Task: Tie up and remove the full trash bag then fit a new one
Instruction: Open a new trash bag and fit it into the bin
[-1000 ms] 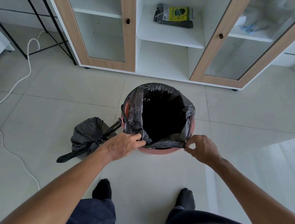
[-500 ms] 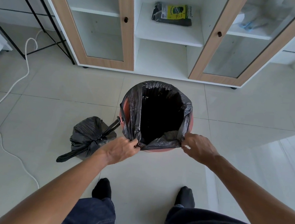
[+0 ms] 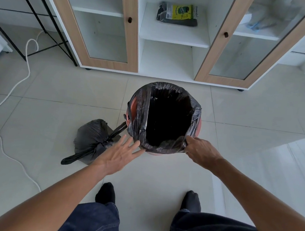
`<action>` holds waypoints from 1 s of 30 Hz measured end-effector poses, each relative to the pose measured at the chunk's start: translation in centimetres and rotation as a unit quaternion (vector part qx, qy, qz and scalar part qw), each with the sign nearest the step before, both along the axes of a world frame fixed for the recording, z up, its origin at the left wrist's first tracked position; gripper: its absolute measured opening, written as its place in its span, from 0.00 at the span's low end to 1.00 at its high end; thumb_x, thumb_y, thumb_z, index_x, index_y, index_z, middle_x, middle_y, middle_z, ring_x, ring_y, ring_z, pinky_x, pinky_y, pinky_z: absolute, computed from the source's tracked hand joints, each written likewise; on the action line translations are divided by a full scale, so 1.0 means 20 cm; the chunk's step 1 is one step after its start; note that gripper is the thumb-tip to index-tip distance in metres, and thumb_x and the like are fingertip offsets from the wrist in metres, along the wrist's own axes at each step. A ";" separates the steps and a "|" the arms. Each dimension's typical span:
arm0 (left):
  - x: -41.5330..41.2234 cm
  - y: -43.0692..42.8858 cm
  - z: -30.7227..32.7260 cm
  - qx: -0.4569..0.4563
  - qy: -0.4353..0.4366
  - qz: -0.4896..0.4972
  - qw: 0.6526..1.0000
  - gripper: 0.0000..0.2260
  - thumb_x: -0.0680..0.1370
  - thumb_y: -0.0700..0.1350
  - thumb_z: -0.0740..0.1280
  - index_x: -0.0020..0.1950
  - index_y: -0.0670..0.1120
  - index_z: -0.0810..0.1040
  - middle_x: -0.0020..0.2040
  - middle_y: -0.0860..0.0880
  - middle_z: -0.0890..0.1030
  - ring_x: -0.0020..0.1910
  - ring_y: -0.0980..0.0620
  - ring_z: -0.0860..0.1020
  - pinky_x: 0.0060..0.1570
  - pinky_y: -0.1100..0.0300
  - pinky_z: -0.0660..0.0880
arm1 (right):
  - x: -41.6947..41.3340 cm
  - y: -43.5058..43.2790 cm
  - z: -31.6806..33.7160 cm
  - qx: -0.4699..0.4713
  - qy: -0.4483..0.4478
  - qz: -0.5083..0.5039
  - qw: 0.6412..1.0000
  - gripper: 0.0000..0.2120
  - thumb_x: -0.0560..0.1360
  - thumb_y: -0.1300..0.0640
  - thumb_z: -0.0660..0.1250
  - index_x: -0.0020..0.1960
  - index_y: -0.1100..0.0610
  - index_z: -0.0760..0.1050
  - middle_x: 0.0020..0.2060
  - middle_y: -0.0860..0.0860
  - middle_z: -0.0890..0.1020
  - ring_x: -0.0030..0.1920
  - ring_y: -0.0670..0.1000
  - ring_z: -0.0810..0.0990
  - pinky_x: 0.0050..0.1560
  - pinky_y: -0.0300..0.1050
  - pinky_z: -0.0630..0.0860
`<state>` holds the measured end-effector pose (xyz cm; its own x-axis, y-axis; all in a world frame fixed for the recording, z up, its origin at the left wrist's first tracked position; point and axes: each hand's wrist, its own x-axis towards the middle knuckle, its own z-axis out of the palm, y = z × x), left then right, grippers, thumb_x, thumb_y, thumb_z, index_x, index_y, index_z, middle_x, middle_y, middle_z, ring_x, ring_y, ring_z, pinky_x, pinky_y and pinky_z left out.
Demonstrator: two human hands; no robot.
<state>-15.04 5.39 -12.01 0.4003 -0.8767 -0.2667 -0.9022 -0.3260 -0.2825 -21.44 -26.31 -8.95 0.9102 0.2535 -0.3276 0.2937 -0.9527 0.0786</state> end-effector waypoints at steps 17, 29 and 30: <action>0.05 -0.01 0.09 -0.080 0.204 0.209 0.953 0.16 0.76 0.38 0.59 0.62 0.47 0.75 0.78 0.52 0.63 0.47 0.46 0.83 0.48 0.54 0.77 | 0.02 -0.02 -0.02 0.042 0.041 -0.203 0.977 0.08 0.74 0.59 0.63 0.45 0.56 0.81 0.44 0.53 0.83 0.47 0.57 0.82 0.46 0.49 0.79; 0.10 -0.08 0.05 -0.401 0.337 0.456 0.719 0.11 0.78 0.38 0.65 0.53 0.47 0.86 0.51 0.51 0.86 0.52 0.57 0.84 0.50 0.73 0.75 | 0.20 -0.15 -0.03 0.331 -0.103 -0.517 0.783 0.07 0.74 0.51 0.66 0.46 0.52 0.80 0.33 0.55 0.85 0.35 0.57 0.85 0.41 0.55 0.83; 0.10 -0.09 0.05 -0.414 0.345 0.469 0.700 0.11 0.78 0.38 0.65 0.51 0.48 0.86 0.49 0.51 0.87 0.49 0.57 0.84 0.47 0.73 0.76 | 0.23 -0.14 -0.04 0.317 -0.115 -0.519 0.785 0.08 0.73 0.49 0.67 0.48 0.52 0.80 0.34 0.54 0.85 0.37 0.57 0.84 0.41 0.52 0.82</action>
<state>-12.97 3.69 -11.05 0.9296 -0.2829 -0.2362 -0.0100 -0.6600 0.7512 -16.85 -29.11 -9.69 0.7505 -0.6191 -0.2312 -0.6198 -0.5380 -0.5713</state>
